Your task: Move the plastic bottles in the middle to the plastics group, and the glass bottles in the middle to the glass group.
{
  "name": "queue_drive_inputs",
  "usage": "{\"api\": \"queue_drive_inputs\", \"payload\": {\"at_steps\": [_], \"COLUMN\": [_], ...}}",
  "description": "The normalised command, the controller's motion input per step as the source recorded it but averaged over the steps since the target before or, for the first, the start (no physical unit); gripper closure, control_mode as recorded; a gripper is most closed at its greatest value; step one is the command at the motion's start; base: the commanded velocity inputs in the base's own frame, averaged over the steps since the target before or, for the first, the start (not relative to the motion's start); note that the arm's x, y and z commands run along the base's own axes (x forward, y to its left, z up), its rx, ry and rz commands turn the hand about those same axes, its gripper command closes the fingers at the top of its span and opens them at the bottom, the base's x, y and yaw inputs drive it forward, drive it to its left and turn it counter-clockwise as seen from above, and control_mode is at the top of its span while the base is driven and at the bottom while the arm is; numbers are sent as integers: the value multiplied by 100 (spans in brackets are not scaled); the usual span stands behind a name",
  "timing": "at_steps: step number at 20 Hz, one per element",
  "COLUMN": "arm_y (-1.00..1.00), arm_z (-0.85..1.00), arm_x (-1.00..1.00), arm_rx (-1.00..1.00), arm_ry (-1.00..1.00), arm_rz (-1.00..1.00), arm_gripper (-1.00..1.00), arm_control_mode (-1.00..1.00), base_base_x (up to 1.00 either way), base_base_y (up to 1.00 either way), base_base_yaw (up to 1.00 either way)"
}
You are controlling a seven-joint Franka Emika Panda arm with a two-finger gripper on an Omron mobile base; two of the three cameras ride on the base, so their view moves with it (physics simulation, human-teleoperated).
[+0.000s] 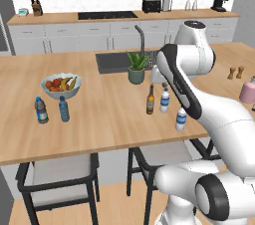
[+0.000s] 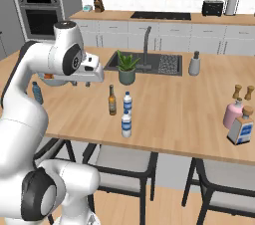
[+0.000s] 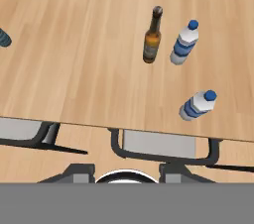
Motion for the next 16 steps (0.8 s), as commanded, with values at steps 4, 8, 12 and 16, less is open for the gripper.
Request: {"api": "queue_drive_inputs", "payload": {"at_steps": [4,8,12,16], "arm_y": [-1,-31,-58,-83], "arm_z": [0,5,17,2], "arm_x": [-36,-63,-53,-18], "arm_rx": [0,0,6,5], "arm_ry": [-3,-11,-3,-3], "arm_rz": [0,-8,-16,-11], "arm_gripper": [-100,-100,-100,-100], "arm_control_mode": [-100,-100,-100,-100], "base_base_x": [0,0,0,0], "base_base_y": [0,0,0,0], "base_base_yaw": [0,0,0,0]}}
